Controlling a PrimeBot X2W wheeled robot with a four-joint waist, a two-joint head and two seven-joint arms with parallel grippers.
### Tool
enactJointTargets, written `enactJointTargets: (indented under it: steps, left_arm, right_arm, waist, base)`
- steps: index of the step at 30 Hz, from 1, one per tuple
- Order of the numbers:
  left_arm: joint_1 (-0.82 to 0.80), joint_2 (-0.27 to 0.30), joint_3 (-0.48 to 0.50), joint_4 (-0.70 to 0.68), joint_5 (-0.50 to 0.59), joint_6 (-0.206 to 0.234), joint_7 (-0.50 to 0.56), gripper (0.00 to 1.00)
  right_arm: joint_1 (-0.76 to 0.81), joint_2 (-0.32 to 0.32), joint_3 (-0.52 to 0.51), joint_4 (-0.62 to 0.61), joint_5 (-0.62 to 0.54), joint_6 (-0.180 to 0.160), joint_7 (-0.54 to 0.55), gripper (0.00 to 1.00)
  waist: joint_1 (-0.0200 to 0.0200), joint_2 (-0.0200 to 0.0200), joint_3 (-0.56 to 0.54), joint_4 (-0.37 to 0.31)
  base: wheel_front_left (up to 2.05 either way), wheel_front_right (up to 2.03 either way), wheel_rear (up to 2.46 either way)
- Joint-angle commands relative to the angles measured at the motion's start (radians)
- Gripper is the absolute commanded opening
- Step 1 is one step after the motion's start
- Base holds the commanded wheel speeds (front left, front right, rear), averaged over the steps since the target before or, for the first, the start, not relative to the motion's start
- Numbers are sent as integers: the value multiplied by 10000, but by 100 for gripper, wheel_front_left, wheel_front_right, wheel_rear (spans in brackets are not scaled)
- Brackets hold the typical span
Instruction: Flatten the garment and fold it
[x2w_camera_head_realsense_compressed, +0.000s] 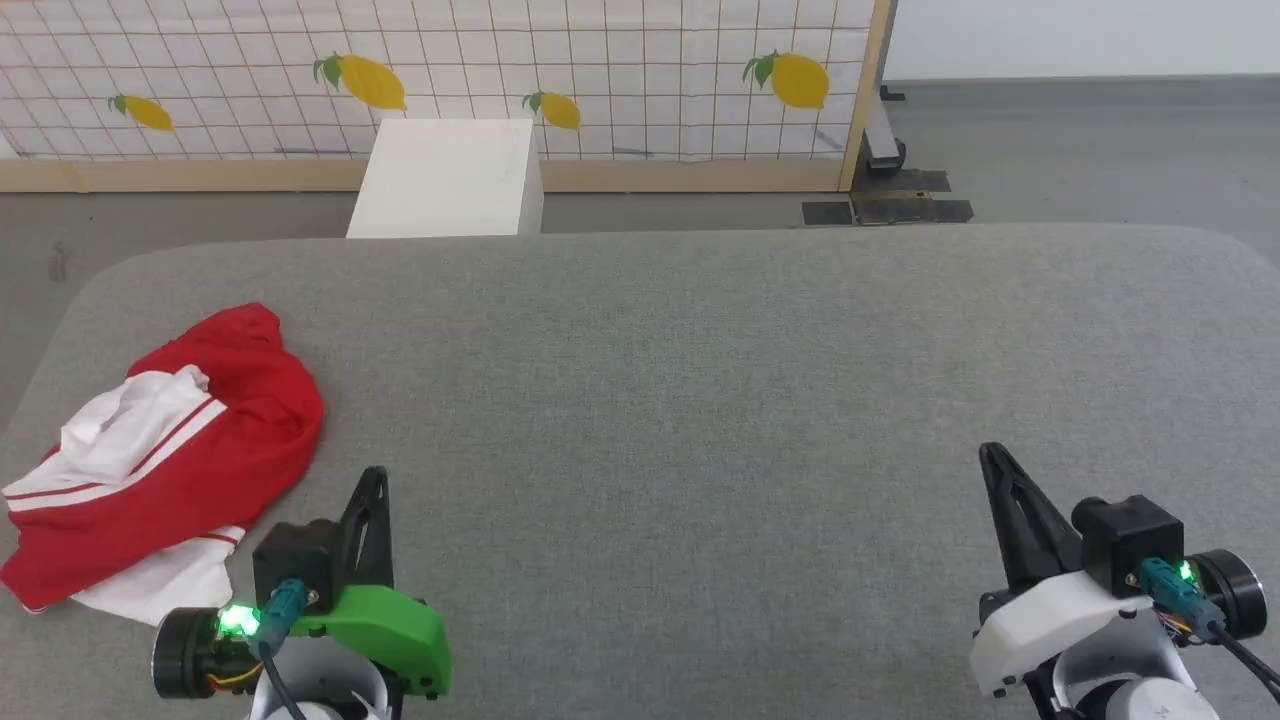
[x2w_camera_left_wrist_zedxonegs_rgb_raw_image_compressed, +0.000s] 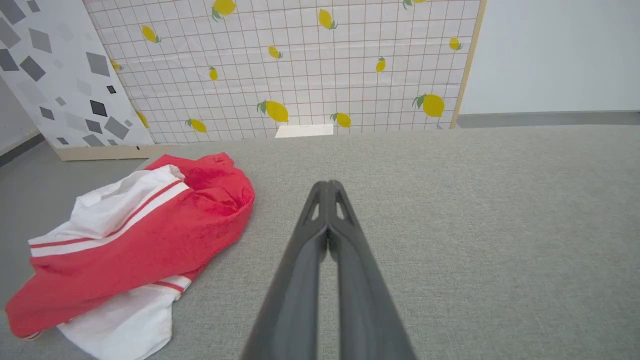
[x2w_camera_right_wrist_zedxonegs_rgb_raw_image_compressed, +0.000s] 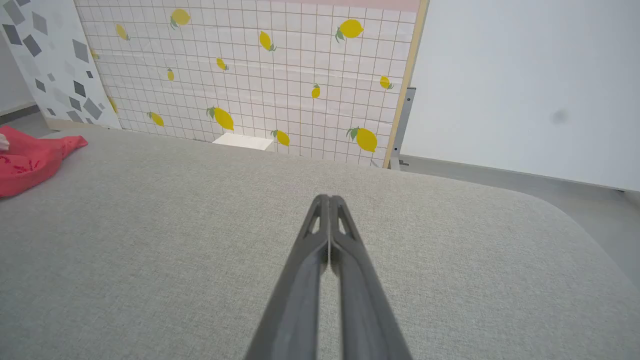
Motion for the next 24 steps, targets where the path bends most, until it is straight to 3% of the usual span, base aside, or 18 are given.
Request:
enactJointTargets:
  steps: [1, 24]
  left_arm:
    - [-177, -53, 37, 34, 103, -20, 14, 0]
    - [-177, -53, 37, 34, 103, -20, 14, 0]
  right_arm:
    - [-159, 22, 18, 20, 62, -15, 5, 0]
    - [-159, 22, 18, 20, 62, -15, 5, 0]
  waist:
    - [0, 0, 0, 0]
    - [0, 0, 0, 0]
  base:
    - [0, 0, 0]
    - [0, 0, 0]
